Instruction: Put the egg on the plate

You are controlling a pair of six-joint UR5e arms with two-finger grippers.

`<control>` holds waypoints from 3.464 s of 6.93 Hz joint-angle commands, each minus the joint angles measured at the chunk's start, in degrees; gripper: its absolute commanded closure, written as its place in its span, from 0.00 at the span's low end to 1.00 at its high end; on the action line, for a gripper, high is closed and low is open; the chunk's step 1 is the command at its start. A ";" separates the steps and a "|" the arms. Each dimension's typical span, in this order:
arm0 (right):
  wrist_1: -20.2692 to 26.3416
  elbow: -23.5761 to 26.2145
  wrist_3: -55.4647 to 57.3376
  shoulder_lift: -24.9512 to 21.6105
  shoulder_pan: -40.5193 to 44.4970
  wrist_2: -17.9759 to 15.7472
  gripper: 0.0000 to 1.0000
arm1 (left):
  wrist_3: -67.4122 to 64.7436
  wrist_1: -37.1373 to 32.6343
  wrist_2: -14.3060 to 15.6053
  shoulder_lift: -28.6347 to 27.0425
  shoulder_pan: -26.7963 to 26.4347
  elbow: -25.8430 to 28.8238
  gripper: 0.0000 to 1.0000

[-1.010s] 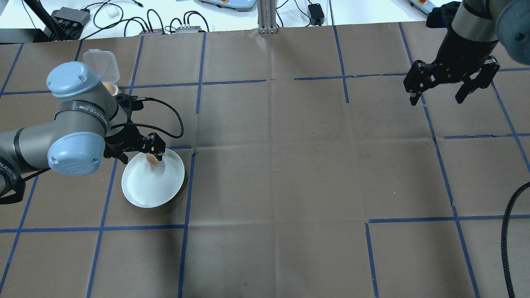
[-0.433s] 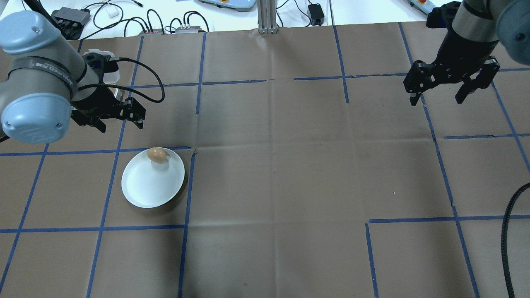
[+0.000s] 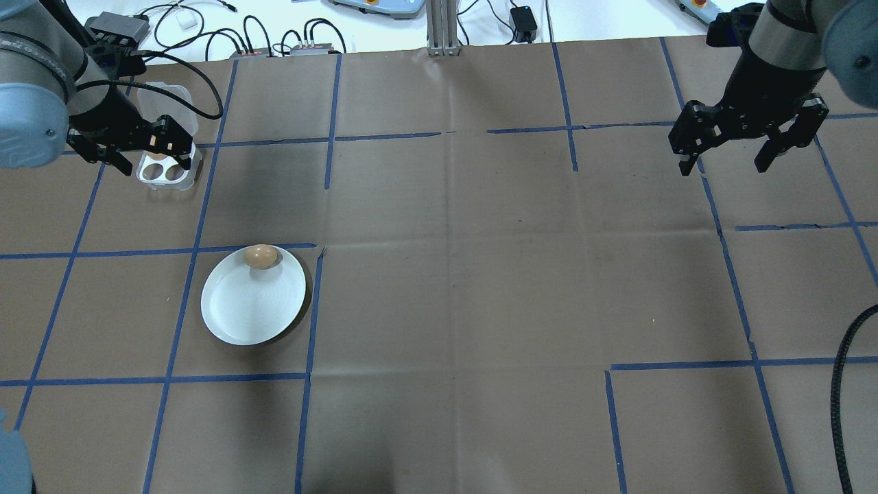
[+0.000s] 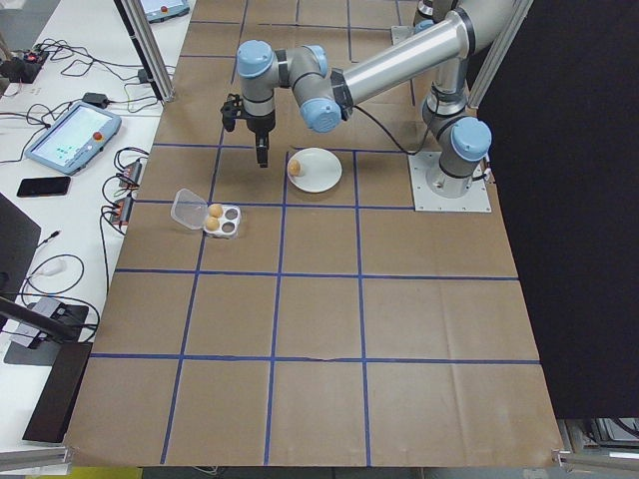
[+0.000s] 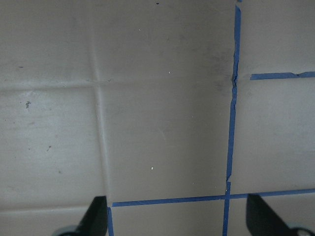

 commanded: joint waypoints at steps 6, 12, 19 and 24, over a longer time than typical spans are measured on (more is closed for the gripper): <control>0.00 0.00 0.00 0.00 0.00 -0.02 0.00 | 43.14 -1.96 4.33 -12.55 7.65 16.65 0.01; -0.09 0.00 0.00 0.00 0.00 -0.02 0.00 | 69.53 -1.96 1.43 -19.32 4.86 20.63 0.00; -0.09 0.00 0.00 0.00 0.00 -0.02 0.00 | 73.15 3.76 0.28 -27.94 4.77 22.21 0.01; 0.00 0.00 0.00 0.00 0.00 -0.02 0.00 | 73.15 4.63 -0.16 -28.12 4.86 22.56 0.12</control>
